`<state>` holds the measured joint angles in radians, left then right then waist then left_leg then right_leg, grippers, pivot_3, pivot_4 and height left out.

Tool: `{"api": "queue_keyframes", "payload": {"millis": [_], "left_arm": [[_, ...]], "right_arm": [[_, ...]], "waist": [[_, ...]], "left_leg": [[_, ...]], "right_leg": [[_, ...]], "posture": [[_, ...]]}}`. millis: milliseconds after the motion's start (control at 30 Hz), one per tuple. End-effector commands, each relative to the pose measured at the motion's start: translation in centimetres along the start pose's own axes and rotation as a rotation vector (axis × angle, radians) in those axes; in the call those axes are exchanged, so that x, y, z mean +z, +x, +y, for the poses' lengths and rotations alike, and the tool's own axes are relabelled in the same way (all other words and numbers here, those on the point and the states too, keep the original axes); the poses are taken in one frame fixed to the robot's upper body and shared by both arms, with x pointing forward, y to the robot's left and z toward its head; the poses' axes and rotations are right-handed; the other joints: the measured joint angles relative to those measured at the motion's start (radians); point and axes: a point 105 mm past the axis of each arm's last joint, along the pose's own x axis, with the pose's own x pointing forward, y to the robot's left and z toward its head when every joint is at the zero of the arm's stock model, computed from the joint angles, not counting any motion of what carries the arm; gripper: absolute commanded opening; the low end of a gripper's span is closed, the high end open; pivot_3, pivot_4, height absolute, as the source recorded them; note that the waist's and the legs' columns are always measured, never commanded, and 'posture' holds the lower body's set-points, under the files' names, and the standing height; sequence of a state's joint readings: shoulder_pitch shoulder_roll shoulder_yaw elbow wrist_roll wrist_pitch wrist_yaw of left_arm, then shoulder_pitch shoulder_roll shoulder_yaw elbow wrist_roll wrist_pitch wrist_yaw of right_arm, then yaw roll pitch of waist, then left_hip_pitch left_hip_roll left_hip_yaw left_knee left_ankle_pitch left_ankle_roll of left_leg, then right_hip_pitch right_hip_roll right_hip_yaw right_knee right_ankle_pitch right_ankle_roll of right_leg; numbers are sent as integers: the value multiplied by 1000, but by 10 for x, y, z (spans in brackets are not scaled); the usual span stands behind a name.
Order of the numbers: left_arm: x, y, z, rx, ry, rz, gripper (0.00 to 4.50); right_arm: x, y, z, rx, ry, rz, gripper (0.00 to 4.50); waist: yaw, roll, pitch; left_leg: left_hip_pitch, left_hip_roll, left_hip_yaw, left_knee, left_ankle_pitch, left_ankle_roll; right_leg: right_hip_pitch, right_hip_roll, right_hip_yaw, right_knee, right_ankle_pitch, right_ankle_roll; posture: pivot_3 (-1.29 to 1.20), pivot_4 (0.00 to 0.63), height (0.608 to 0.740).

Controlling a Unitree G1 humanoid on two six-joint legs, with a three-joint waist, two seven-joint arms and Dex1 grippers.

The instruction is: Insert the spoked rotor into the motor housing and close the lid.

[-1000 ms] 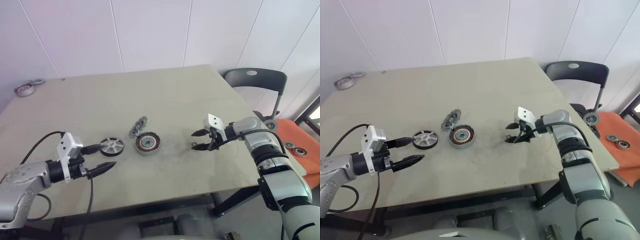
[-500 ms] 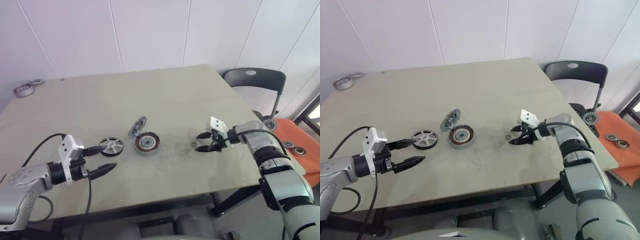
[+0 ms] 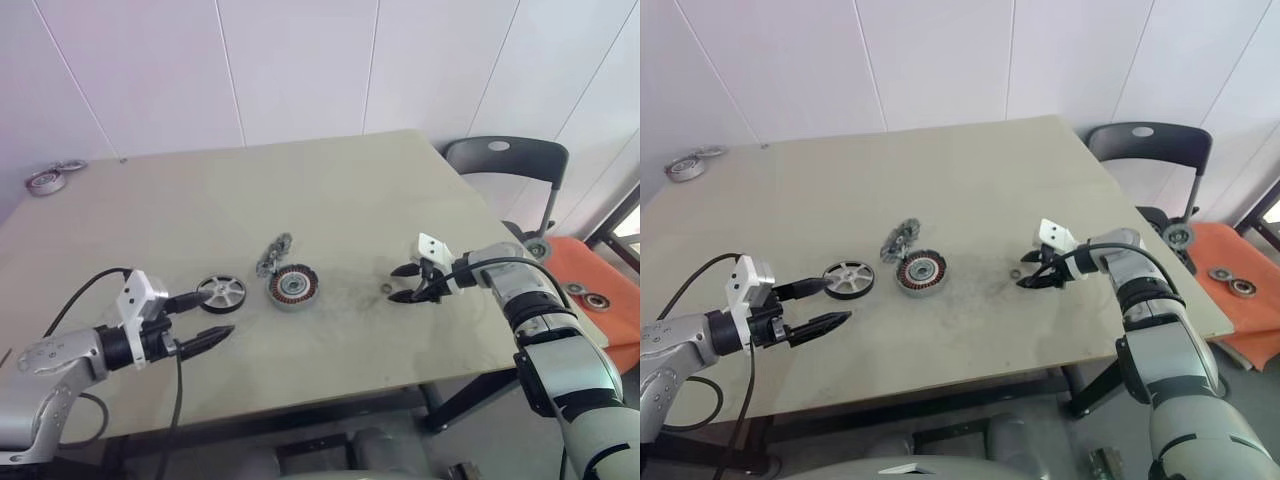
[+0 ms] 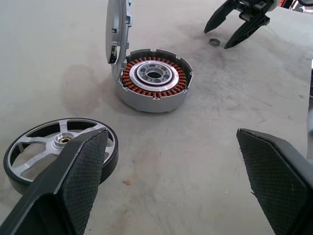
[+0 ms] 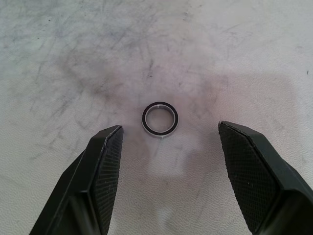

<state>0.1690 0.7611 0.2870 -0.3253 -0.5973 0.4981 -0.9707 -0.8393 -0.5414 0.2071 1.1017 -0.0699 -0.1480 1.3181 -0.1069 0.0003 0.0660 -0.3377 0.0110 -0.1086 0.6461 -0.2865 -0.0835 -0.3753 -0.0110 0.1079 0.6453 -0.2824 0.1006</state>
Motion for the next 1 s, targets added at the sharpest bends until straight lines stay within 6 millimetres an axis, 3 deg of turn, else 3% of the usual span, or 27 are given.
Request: {"api": "queue_keyframes", "payload": {"millis": [33, 100, 300, 767, 1000], "left_arm": [[8, 2, -2, 2, 48, -17, 4478], [8, 2, -1, 3, 49, -18, 4478], [8, 2, -1, 7, 50, -18, 4500], [8, 2, 0, 11, 52, -22, 4500], [6, 2, -1, 16, 47, -22, 4500]], "right_arm": [[8, 3, -4, -19, -23, -12, 3242], [8, 5, -3, -17, -18, -12, 3242], [4, 8, -2, -19, -10, 1, 1406], [20, 17, 0, -1, -29, -38, 1406], [40, 20, 7, 79, -16, -112, 1406]], "waist": [[0, 0, 0], [-2, 0, 0], [-18, -1, 0], [-22, -2, -1], [-20, -1, 0]], "left_leg": [[0, 0, 0, 0, 0, 0], [0, 0, 0, 0, 0, 0], [1, 0, 0, 1, 0, 0], [1, 0, 0, 1, 0, 0], [0, 0, 0, 0, 0, 0]], "right_leg": [[0, 0, 0, 0, 0, 0], [0, 0, 0, 0, 0, 0], [2, 0, 0, 0, 0, 0], [1, 0, 0, 1, 0, 0], [0, 0, 0, 1, 0, 0]], "posture": [[0, 0, 740], [0, 0, 740], [0, 0, 740], [0, 0, 740], [0, 0, 740]]}}
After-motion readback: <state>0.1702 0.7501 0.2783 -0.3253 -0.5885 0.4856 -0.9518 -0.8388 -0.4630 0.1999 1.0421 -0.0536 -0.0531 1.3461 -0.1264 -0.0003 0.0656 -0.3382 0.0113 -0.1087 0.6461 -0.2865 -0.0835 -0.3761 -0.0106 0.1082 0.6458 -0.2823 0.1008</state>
